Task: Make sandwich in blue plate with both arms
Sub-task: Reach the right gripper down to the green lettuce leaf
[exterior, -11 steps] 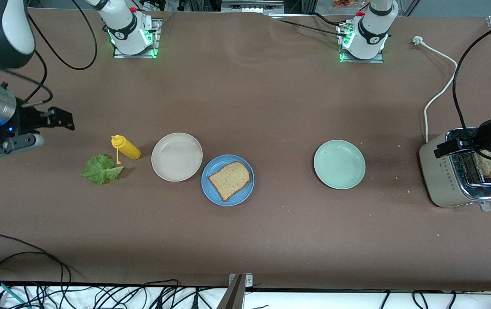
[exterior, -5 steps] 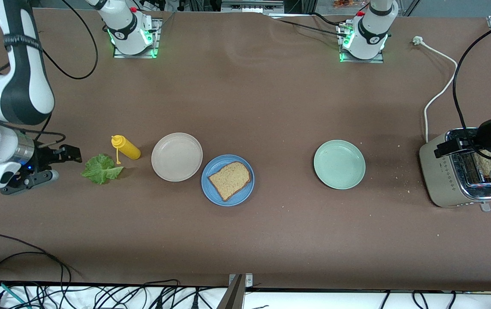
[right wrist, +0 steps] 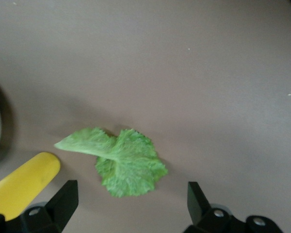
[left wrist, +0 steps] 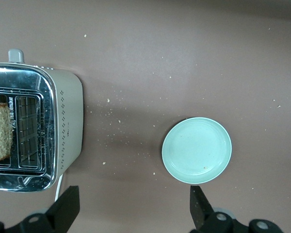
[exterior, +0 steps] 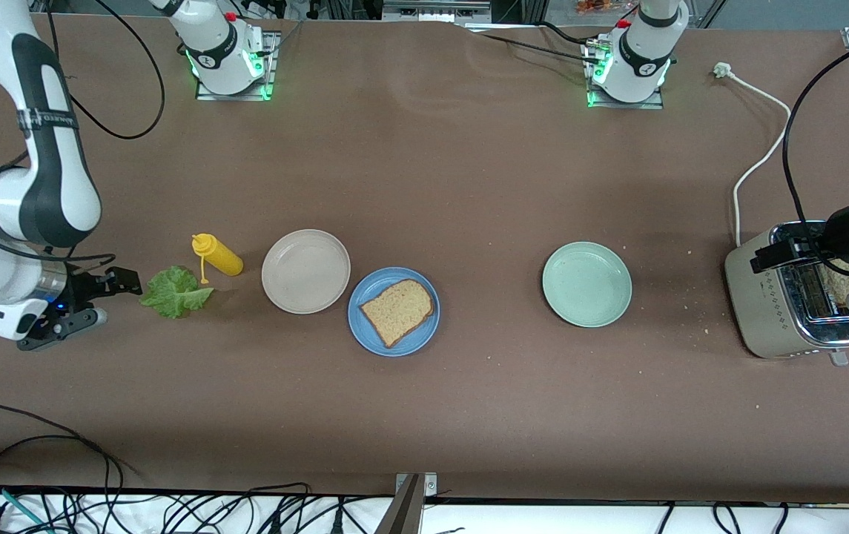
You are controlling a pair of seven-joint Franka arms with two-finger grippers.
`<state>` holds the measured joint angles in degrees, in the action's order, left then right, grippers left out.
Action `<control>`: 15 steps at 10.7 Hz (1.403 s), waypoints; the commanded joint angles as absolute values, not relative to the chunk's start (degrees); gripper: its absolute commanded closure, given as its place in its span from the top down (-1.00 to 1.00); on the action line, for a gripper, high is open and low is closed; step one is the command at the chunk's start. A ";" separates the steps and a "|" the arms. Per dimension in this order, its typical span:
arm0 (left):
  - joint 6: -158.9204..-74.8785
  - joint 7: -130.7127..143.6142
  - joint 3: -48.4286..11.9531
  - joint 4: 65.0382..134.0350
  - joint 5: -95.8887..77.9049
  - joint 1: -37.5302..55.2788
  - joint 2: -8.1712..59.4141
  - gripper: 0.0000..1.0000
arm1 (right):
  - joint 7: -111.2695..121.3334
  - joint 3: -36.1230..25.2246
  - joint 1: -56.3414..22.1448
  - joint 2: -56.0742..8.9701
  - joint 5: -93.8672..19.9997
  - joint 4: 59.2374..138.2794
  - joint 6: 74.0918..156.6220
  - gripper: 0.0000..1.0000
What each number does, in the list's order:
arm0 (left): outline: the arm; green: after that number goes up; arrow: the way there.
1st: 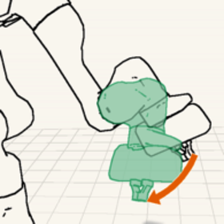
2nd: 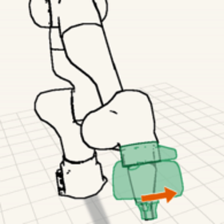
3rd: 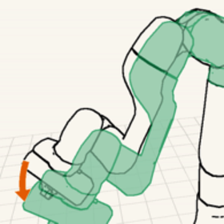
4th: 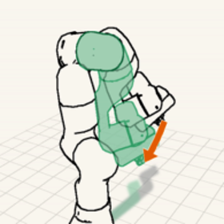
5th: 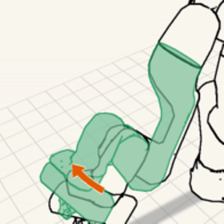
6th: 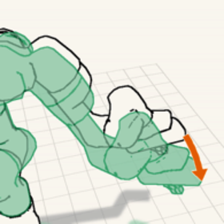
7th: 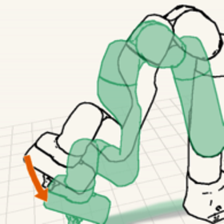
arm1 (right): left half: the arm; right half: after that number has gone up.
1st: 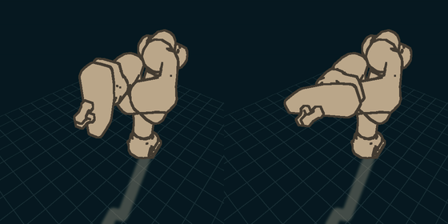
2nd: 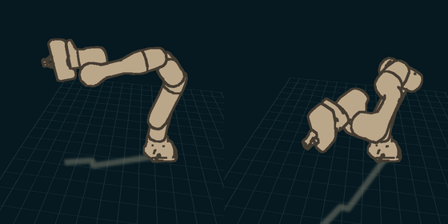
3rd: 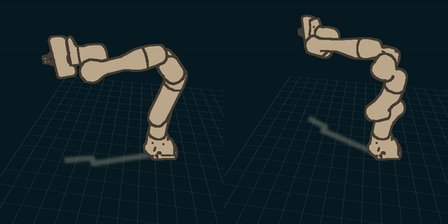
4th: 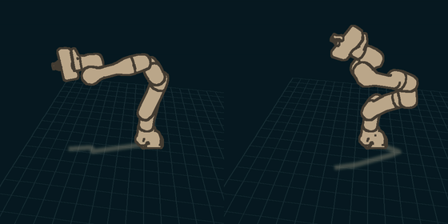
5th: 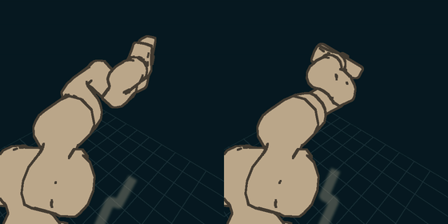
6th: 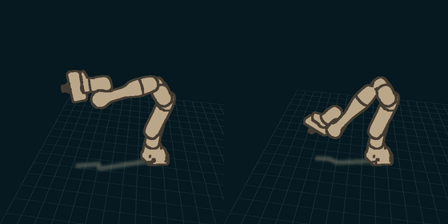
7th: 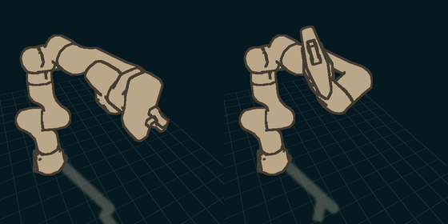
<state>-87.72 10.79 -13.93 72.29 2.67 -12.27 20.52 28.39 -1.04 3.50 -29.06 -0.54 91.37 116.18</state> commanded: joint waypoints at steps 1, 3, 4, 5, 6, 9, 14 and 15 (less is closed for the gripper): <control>-88.07 9.49 -14.50 73.74 4.22 -12.92 19.16 1.00 | 31.90 -0.53 4.66 -35.22 -2.02 91.23 123.02 1.00; -88.07 9.49 -14.50 73.74 4.22 -12.92 19.16 1.00 | 31.82 -0.53 4.57 -37.69 -3.51 91.32 125.24 1.00; -87.98 9.49 -14.50 73.74 4.22 -12.92 19.16 1.00 | 31.64 -0.35 4.57 -38.75 -3.95 91.23 125.85 1.00; -88.07 9.49 -14.50 73.74 4.22 -12.92 19.16 1.00 | 31.47 -0.35 4.57 -40.24 -3.96 91.23 128.03 1.00; -88.07 9.49 -14.50 73.74 4.22 -12.92 19.16 1.00 | 31.46 -0.18 4.57 -41.12 -3.96 91.32 129.19 1.00; -88.07 9.40 -14.50 74.09 4.22 -12.92 19.16 1.00 | 31.46 0.09 4.57 -41.48 -4.48 91.58 129.37 1.00; -88.07 9.40 -14.50 74.09 4.22 -12.92 19.42 1.00 | 31.99 0.09 4.57 -41.40 -6.15 96.40 131.65 1.00; -88.07 9.40 -14.50 74.09 4.22 -12.92 19.42 1.00 | 31.99 0.09 4.66 -41.14 -6.15 97.46 132.27 1.00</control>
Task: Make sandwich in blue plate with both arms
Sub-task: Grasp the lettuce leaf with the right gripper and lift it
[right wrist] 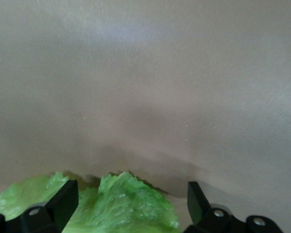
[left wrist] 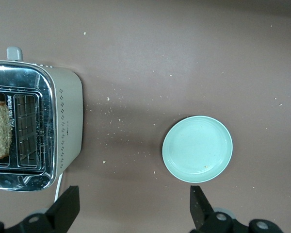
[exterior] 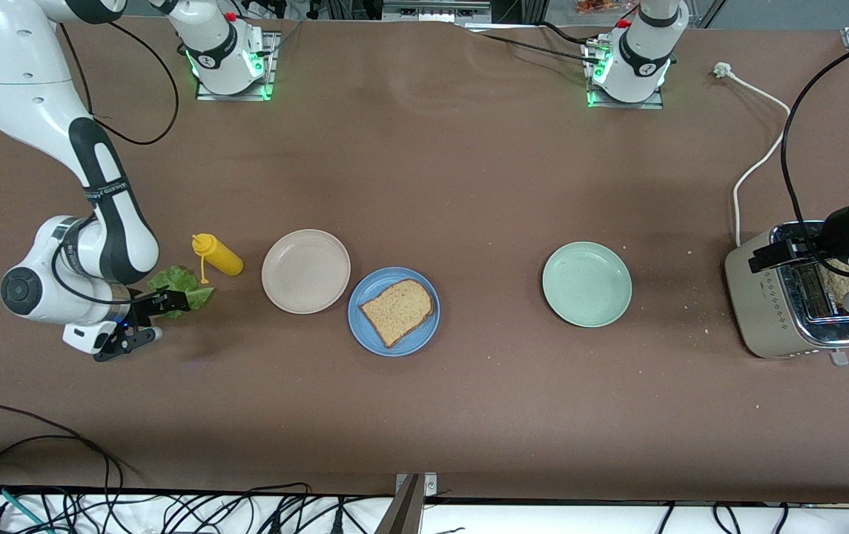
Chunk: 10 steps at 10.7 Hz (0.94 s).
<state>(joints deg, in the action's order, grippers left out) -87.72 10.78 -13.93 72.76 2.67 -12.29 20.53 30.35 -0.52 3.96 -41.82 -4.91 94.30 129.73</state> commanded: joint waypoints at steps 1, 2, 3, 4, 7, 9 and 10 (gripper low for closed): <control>-88.07 9.40 -14.50 74.18 4.22 -12.92 19.51 1.00 | 32.25 0.09 4.57 -41.05 -6.15 97.73 132.28 1.00; -88.07 9.40 -14.50 74.09 4.22 -12.92 19.51 1.00 | 33.21 0.09 4.66 -40.96 -6.15 97.73 132.19 0.89; -88.07 9.40 -14.50 74.09 4.22 -12.92 19.51 1.00 | 34.61 0.09 4.66 -40.96 -6.15 97.65 132.19 0.62; -88.07 9.40 -14.50 74.18 4.22 -12.92 19.51 1.00 | 36.80 0.09 4.66 -40.87 -6.15 97.47 132.19 0.26; -88.07 9.40 -14.50 73.92 3.96 -12.92 19.51 1.00 | 40.25 0.00 4.66 -40.08 -6.06 97.12 131.75 -1.00; -88.07 9.49 -14.50 73.92 3.61 -12.92 19.51 1.00 | 40.25 0.00 4.66 -39.55 -6.06 97.03 131.75 -1.00; -88.07 9.49 -14.50 73.92 3.60 -12.92 19.51 1.00 | 40.08 0.00 4.66 -38.94 -6.06 97.03 131.57 -1.00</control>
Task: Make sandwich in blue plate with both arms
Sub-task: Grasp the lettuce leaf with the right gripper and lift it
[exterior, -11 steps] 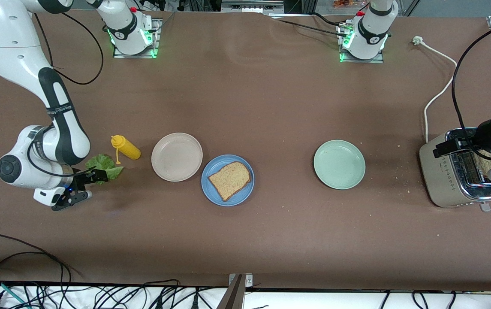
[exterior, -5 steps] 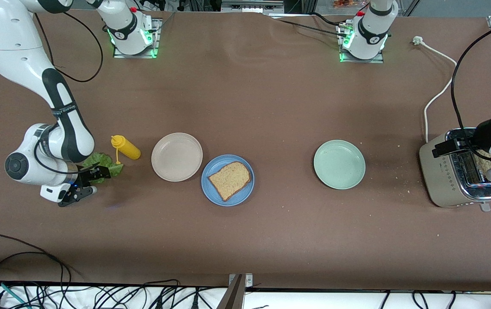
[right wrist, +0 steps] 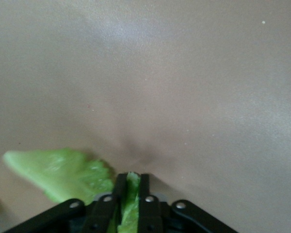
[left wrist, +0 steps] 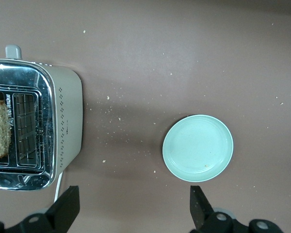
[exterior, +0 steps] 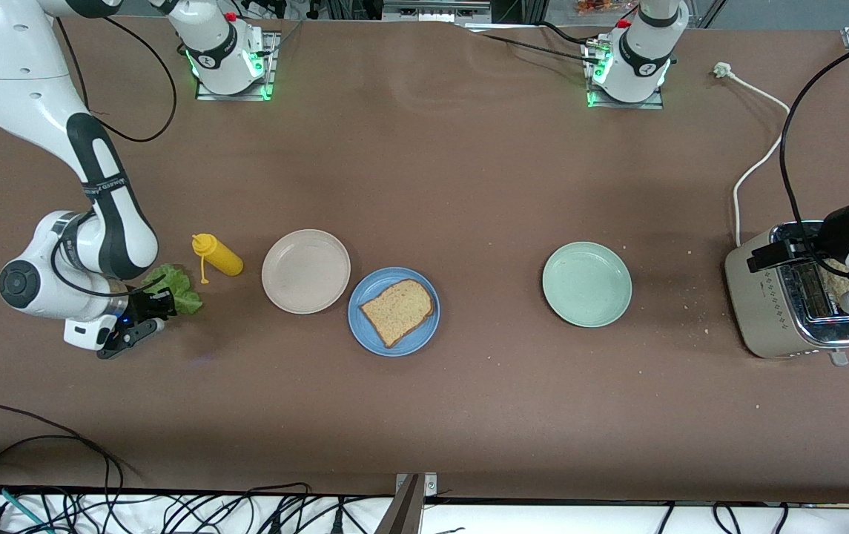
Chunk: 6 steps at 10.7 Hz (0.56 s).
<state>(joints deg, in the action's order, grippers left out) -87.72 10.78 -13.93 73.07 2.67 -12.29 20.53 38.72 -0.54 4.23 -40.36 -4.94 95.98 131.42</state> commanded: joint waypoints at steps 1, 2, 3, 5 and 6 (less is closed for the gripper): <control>-88.07 9.49 -14.50 73.92 3.69 -12.92 19.51 1.00 | 40.17 0.09 4.66 -37.63 -6.06 97.12 130.79 -1.00; -88.07 9.49 -14.50 73.92 3.69 -12.92 19.51 1.00 | 40.08 0.17 4.57 -35.79 -5.89 97.12 128.78 -1.00; -88.07 9.49 -14.50 73.92 3.78 -12.92 19.51 1.00 | 39.99 0.26 4.57 -34.21 -5.80 97.03 126.93 -1.00; -88.07 9.49 -14.50 73.92 3.87 -12.83 19.51 1.00 | 40.25 0.35 4.57 -31.22 -5.63 97.03 123.16 -1.00; -88.07 9.49 -14.50 73.92 3.95 -12.83 19.51 1.00 | 40.25 0.35 4.57 -29.55 -5.54 97.03 121.31 -1.00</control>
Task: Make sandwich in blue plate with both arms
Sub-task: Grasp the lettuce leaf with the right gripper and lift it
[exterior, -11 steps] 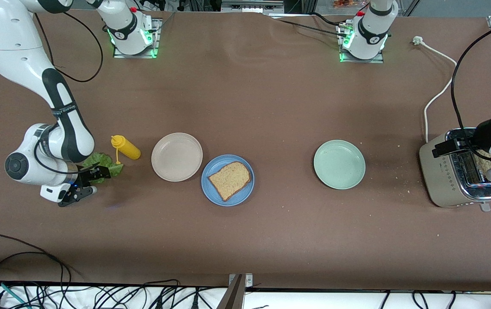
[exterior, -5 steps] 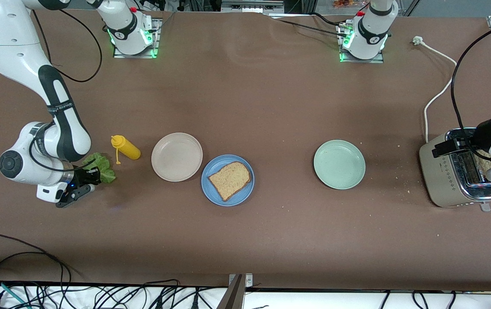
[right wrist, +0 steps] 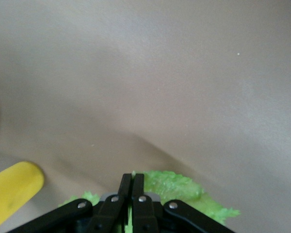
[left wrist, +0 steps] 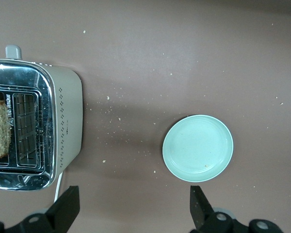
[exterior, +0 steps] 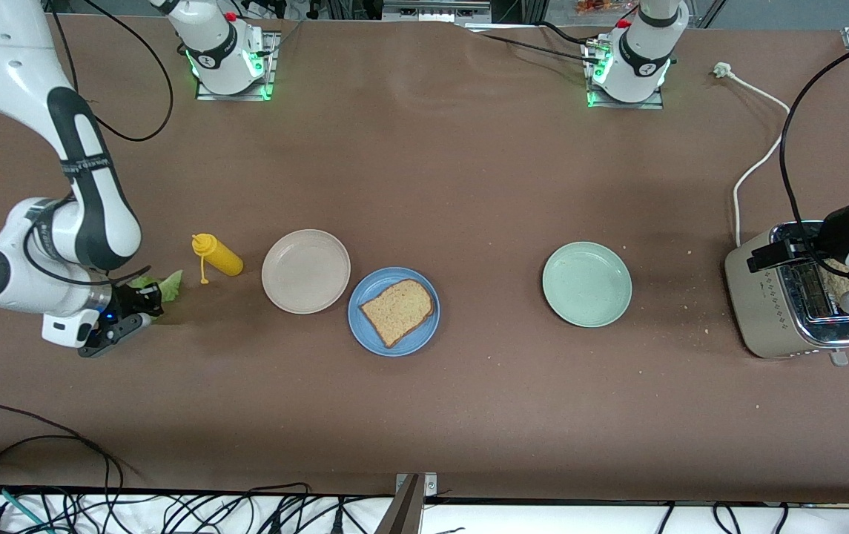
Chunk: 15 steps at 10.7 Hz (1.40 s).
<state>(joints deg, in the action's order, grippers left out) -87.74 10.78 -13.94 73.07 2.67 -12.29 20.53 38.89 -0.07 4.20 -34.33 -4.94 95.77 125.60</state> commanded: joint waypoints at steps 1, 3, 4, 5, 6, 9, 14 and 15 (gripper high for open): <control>-88.07 9.49 -14.50 73.92 3.96 -12.83 19.51 1.00 | 40.17 0.35 4.57 -27.97 -5.54 96.94 119.37 -1.00; -88.07 9.49 -14.50 73.83 3.96 -12.83 19.51 1.00 | 40.17 0.35 4.57 -23.75 -5.62 96.94 115.16 -1.00; -88.07 9.49 -14.50 73.83 3.96 -12.83 19.51 1.00 | 39.99 0.44 4.57 -21.29 -5.62 96.94 112.96 -1.00; -88.07 9.49 -14.50 73.92 3.96 -12.83 19.51 1.00 | 39.82 0.44 4.48 -19.01 -5.54 96.86 110.50 -1.00; -88.07 9.49 -14.50 73.92 3.96 -12.83 19.60 1.00 | 39.47 0.53 4.40 -17.07 -5.54 96.42 107.96 -1.00; -88.15 9.49 -14.50 73.92 3.96 -12.83 19.60 1.00 | 31.50 1.92 3.08 -15.21 -5.19 92.91 100.92 -1.00; -88.15 9.49 -14.50 73.92 3.96 -12.92 19.60 0.99 | 11.56 3.52 -6.83 -16.17 -4.31 90.79 99.49 -1.00; -88.15 9.49 -14.50 73.92 3.96 -12.92 19.60 0.99 | 7.60 3.34 -9.20 -16.61 -4.39 90.18 99.58 -1.00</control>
